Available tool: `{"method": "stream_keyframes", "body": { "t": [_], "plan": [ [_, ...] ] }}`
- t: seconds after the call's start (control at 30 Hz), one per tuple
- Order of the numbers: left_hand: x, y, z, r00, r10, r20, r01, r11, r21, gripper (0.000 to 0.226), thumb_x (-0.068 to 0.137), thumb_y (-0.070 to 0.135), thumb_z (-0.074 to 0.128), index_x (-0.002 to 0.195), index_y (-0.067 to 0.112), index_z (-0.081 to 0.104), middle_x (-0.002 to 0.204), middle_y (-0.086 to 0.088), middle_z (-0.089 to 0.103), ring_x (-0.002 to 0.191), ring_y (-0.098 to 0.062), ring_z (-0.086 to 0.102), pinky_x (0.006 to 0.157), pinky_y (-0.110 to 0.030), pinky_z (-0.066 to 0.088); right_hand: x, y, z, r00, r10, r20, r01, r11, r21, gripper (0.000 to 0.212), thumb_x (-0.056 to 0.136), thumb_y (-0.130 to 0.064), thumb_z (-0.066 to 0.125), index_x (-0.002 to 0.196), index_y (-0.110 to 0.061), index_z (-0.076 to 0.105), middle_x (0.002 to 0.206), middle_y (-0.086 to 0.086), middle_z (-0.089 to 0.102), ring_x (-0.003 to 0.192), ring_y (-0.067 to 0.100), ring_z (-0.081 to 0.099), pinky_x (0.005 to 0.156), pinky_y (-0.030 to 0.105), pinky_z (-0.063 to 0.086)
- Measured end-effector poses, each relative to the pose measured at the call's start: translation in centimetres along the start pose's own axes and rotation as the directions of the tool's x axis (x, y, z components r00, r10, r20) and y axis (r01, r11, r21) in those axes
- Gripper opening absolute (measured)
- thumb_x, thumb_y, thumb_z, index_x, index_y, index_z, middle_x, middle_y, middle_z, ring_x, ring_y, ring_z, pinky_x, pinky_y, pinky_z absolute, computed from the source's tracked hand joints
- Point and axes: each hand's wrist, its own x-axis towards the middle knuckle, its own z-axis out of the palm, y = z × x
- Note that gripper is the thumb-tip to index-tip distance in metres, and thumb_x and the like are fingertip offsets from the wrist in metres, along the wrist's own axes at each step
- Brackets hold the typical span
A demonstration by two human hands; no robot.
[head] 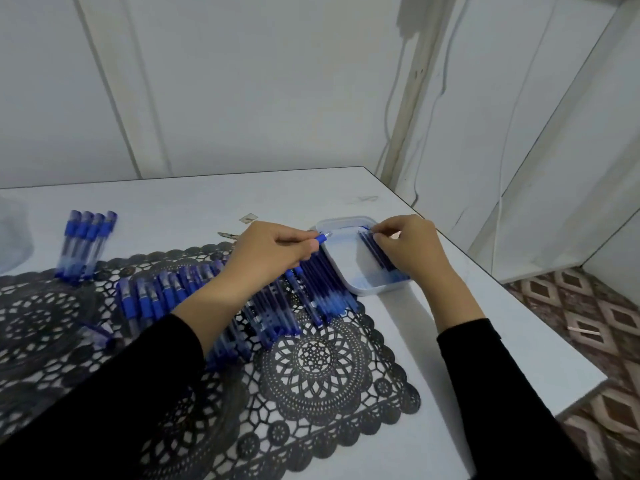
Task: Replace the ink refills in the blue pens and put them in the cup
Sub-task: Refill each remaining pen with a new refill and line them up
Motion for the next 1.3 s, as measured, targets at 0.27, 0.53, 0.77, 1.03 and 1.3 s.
{"method": "stream_keyframes", "body": {
  "t": [0.27,0.53,0.77,1.03,1.3],
  "plan": [
    [0.6,-0.2,1.1,1.000,0.011,-0.007,-0.011,0.999,-0.049,0.017,0.088,0.023,0.074,0.104,0.027,0.076,0.089,0.004,0.078,0.088,-0.009,0.073,0.090,-0.030,0.058,0.5,0.6,1.6,0.996,-0.070,0.048,0.083,0.932,-0.352,0.020,0.090,-0.017,0.057,0.099,-0.016,0.075,0.103,0.009,0.063,0.105,0.030,0.053,0.082,0.037,0.048],
    [0.6,-0.5,0.7,1.000,0.004,0.003,-0.004,0.996,-0.092,0.021,0.088,0.020,0.073,0.109,0.022,0.076,0.093,0.003,0.078,0.091,-0.009,0.073,0.090,-0.028,0.057,0.6,0.5,2.3,0.994,-0.076,0.079,0.097,0.943,-0.319,0.019,0.089,-0.019,0.058,0.099,-0.017,0.073,0.104,0.007,0.063,0.106,0.029,0.052,0.083,0.036,0.047],
    [0.7,-0.8,0.5,1.000,0.005,0.001,-0.005,0.995,-0.096,0.022,0.089,0.018,0.073,0.110,0.020,0.075,0.093,0.005,0.078,0.091,-0.007,0.073,0.086,-0.024,0.058,0.5,0.2,2.6,0.992,-0.069,0.105,0.092,0.968,-0.233,0.020,0.089,-0.020,0.058,0.102,-0.020,0.073,0.100,0.001,0.070,0.104,0.026,0.056,0.085,0.037,0.050],
    [0.8,-0.8,0.4,1.000,0.004,-0.015,-0.005,0.996,-0.091,0.022,0.089,0.019,0.072,0.111,0.020,0.075,0.095,0.005,0.078,0.090,-0.007,0.073,0.083,-0.023,0.058,0.4,-0.3,2.8,0.998,-0.027,0.061,0.035,0.991,-0.127,0.026,0.085,-0.011,0.055,0.097,-0.020,0.076,0.097,0.000,0.072,0.097,0.023,0.061,0.084,0.034,0.051],
    [-1.2,0.3,-2.2,0.993,0.081,-0.080,-0.089,0.991,-0.096,0.020,0.089,0.019,0.071,0.108,0.024,0.075,0.084,0.009,0.077,0.069,-0.006,0.070,0.062,-0.017,0.055,-1.0,-3.9,1.4,0.985,0.081,0.152,-0.168,0.647,0.744,0.024,0.090,-0.009,0.066,0.113,-0.014,0.072,0.095,-0.005,0.072,0.076,-0.007,0.062,0.068,0.009,0.046]
  ]
}}
